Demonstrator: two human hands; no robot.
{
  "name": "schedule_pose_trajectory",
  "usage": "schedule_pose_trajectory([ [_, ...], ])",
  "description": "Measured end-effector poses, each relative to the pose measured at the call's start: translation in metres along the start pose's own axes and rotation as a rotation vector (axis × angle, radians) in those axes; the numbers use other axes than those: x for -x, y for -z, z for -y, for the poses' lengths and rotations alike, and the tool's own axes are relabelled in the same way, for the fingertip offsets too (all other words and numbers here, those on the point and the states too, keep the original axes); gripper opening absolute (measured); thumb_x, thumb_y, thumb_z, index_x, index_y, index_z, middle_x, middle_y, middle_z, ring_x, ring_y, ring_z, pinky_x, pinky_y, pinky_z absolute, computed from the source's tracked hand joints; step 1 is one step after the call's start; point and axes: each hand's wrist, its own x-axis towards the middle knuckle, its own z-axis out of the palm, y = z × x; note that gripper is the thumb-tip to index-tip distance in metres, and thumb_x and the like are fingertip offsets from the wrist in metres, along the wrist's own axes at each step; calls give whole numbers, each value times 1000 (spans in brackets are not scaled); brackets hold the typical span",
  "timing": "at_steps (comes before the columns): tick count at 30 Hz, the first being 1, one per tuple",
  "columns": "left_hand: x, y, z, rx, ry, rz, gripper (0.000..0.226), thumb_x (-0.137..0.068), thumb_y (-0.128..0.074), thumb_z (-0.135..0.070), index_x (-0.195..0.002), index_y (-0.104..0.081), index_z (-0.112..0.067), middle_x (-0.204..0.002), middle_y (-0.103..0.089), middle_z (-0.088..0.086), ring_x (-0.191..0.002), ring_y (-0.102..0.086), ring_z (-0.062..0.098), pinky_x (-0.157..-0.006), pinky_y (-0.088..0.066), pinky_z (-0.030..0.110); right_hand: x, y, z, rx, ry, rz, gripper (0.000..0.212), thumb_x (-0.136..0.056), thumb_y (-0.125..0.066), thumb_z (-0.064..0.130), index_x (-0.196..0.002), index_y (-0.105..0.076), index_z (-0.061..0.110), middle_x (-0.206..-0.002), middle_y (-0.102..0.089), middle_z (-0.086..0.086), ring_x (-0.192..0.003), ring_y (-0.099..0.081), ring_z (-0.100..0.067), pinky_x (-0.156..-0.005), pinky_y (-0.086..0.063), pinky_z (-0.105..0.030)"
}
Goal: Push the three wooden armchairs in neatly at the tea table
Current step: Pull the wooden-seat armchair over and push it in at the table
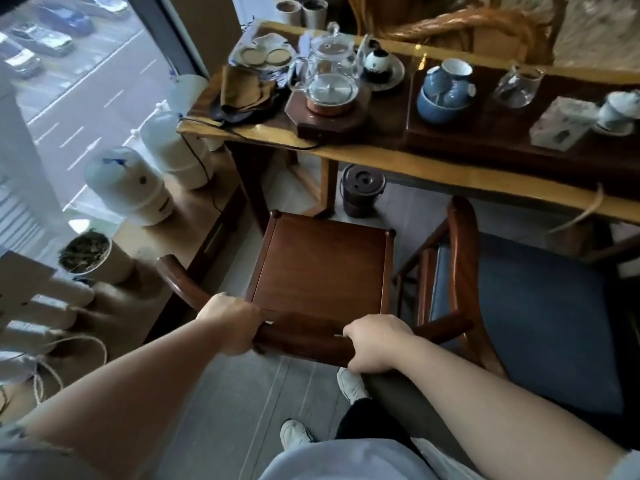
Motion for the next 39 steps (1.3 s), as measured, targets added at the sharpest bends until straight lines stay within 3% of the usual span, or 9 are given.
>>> schedule_pose_trajectory([
  [5, -20, 11, 7, -32, -19, -70, 17, -82, -54, -26, -90, -51, -41, -75, -53, -18, -86, -62, 13, -79, -41, 31, 4, -10, -9, 58, 28, -270, 33, -78, -59, 41, -107, -58, 26, -91, -67, 2, -87, -64, -26, -71, -46, -37],
  [7, -25, 11, 10, -39, 20, -89, 18, -82, -54, -26, -88, -49, -42, -79, -57, -18, -91, -61, 13, -79, -39, 32, 2, -11, -13, 92, 49, -339, 32, -80, -58, 43, -103, -55, 22, -91, -67, 0, -87, -64, -28, -67, -41, -37],
  [9, -30, 9, 15, -58, 84, -117, 20, -80, -55, -27, -97, -58, -38, -91, -63, -16, -97, -60, 14, -81, -39, 33, 0, -8, -18, 122, 25, -366, 32, -80, -58, 47, -98, -55, 20, -94, -67, -1, -89, -64, -28, -67, -37, -37],
  [16, -29, 0, 13, -43, 160, -167, 26, -85, -58, -32, -110, -57, -40, -106, -62, -13, -110, -51, 16, -98, -32, 34, 10, 4, -29, 135, -94, -238, 19, -77, -59, 40, -81, -48, 25, -89, -65, 0, -88, -64, -27, -70, -44, -35],
  [21, -29, -3, 16, 14, 146, -199, 17, -85, -61, -32, -101, -60, -38, -98, -61, -14, -106, -50, 17, -96, -31, 36, 10, 6, -22, 124, -114, -230, 17, -74, -62, 39, -82, -53, 26, -77, -54, 5, -86, -63, -26, -69, -41, -34],
  [28, -25, -6, 3, 13, 127, -189, 23, -83, -60, -27, -104, -59, -38, -100, -60, -12, -108, -48, 19, -99, -28, 38, 21, -14, -24, 119, -136, -234, 16, -77, -60, 41, -82, -53, 28, -77, -57, 5, -74, -54, -22, -67, -39, -34],
  [39, -28, 12, -16, 28, 137, -95, 25, -83, -59, -30, -106, -58, -40, -100, -58, -15, -108, -48, 16, -98, -32, 36, 27, -7, -53, 133, -4, -233, 26, -80, -59, 46, -85, -49, 23, -79, -56, 0, -79, -61, -27, -65, -44, -35],
])
